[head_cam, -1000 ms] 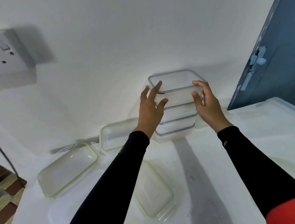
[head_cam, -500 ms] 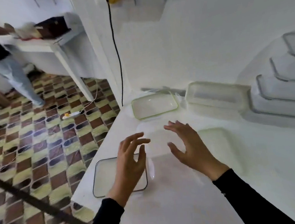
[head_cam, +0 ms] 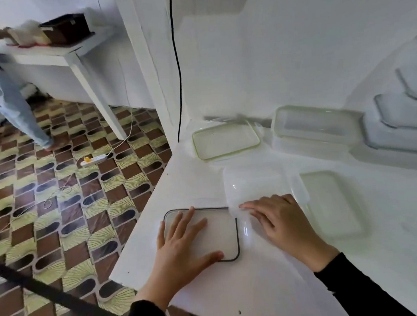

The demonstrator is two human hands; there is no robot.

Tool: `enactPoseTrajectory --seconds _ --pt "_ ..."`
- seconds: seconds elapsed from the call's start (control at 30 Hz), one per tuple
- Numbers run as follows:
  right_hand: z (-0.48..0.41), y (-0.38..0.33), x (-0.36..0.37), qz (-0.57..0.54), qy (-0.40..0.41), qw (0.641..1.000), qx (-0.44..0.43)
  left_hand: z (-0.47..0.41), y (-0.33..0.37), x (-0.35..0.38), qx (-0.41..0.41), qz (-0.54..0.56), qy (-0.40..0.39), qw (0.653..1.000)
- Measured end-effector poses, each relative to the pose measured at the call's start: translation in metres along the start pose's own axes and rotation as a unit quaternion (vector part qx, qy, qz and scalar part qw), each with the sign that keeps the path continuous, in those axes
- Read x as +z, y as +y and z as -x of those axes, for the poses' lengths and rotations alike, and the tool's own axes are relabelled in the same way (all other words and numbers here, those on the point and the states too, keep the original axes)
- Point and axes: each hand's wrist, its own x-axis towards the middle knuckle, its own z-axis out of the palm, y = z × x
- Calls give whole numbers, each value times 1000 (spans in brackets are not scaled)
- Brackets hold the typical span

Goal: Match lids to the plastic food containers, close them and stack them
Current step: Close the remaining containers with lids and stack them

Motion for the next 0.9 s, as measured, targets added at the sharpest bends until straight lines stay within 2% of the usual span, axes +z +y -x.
enactPoseTrajectory --seconds 0.3,0.47,0.53,0.6,0.7,0.8,0.9 --pt "25 32 -35 88 16 988 123 -21 57 28 44 -1 -15 999" --pt "43 67 -55 114 41 975 188 -28 85 42 97 77 43 991" --pt "46 64 -57 146 73 969 188 -35 85 38 83 110 104 985" --pt "52 55 -59 163 112 960 200 -43 77 34 26 94 155 983" --pt "64 54 -62 151 158 948 233 -46 61 34 -102 73 87 988" --pt "68 58 -64 152 169 946 233 -44 55 42 -56 91 99 989" --pt "70 65 -66 184 140 945 231 -44 73 35 -41 221 91 970"
